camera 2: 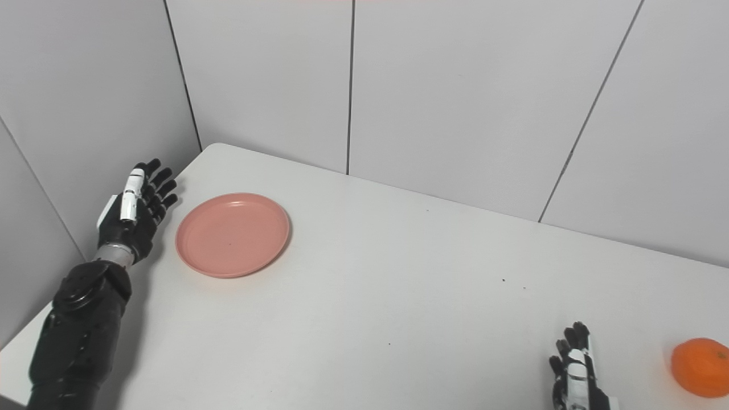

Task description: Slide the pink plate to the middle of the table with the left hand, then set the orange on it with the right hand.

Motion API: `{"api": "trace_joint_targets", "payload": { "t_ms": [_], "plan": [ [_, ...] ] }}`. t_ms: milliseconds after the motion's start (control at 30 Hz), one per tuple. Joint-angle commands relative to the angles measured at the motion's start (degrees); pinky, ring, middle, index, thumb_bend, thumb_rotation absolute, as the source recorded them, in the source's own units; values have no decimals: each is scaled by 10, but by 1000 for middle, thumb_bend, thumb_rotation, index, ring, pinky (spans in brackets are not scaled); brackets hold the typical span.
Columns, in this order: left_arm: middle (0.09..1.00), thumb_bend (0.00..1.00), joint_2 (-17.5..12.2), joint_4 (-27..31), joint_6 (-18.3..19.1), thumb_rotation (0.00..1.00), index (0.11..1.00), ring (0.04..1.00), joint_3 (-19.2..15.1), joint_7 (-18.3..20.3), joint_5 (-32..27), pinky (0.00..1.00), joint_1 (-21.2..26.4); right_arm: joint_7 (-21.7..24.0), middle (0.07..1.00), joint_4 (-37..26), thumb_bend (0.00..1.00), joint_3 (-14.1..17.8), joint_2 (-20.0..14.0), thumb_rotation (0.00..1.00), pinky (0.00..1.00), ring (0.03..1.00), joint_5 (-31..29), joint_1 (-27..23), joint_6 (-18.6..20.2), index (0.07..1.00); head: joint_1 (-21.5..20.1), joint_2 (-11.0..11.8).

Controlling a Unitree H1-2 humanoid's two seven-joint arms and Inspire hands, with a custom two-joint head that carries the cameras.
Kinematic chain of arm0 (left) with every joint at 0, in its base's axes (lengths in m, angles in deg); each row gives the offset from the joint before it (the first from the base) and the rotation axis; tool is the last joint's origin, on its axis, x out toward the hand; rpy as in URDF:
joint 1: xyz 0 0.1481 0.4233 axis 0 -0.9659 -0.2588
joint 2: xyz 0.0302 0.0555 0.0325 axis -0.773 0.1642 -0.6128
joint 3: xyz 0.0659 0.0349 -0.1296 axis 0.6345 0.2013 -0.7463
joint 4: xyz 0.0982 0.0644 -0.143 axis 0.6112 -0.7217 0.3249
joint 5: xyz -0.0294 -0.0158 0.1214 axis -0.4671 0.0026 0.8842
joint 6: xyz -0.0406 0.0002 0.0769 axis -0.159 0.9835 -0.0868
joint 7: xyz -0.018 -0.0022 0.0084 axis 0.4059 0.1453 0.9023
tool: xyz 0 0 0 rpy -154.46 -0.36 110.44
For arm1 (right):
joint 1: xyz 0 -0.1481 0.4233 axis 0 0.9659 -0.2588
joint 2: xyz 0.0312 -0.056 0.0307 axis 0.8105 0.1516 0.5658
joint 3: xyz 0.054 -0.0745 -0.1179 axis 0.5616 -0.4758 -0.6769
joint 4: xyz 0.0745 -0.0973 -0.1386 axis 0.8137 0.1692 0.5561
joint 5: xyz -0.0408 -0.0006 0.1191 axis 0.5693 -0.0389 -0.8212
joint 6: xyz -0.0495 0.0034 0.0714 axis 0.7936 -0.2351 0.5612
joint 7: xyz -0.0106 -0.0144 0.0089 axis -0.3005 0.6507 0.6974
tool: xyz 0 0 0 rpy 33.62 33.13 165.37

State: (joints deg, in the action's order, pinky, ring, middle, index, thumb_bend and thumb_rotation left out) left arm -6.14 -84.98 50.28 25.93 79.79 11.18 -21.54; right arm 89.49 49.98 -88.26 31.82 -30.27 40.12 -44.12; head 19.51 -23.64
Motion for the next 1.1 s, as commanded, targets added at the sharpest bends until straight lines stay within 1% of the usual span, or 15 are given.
{"api": "trace_joint_targets", "payload": {
  "t_ms": [0,200,333,467,700,800,1067],
  "plan": [
    [949,270,-16,5,-16,1000,944,953,1,8,-3,970,16,-2,1000,-22,100,4,2,1000,1000,1000,-2,-11,-3,1000,0,0],
    [954,292,-13,-20,-13,1000,944,960,-4,16,-20,985,24,1,1000,-19,103,3,-2,1000,1000,1000,3,-12,-12,1000,1,-1],
    [978,286,-13,-41,7,1000,966,984,-13,39,-65,997,31,-1,1000,-20,107,4,0,1000,1000,1000,1,-12,-8,1000,0,-2],
    [974,267,-12,-61,17,1000,964,974,-16,43,-86,997,38,-1,1000,-24,100,4,0,1000,1000,1000,4,-11,-7,1000,1,-4],
    [964,275,-11,-88,14,1000,956,965,-15,51,-97,988,47,3,1000,-26,106,4,-2,1000,1000,1000,-1,-10,-4,1000,2,-6],
    [948,306,-8,-109,22,1000,942,954,-23,53,-110,987,57,0,1000,-27,119,2,-3,1000,1000,1000,7,-9,-1,1000,1,-6],
    [952,315,-9,-154,21,1000,937,951,-23,84,-122,979,68,0,1000,-32,105,4,0,1000,1000,1000,2,-11,4,1000,0,-8]
  ]
}}
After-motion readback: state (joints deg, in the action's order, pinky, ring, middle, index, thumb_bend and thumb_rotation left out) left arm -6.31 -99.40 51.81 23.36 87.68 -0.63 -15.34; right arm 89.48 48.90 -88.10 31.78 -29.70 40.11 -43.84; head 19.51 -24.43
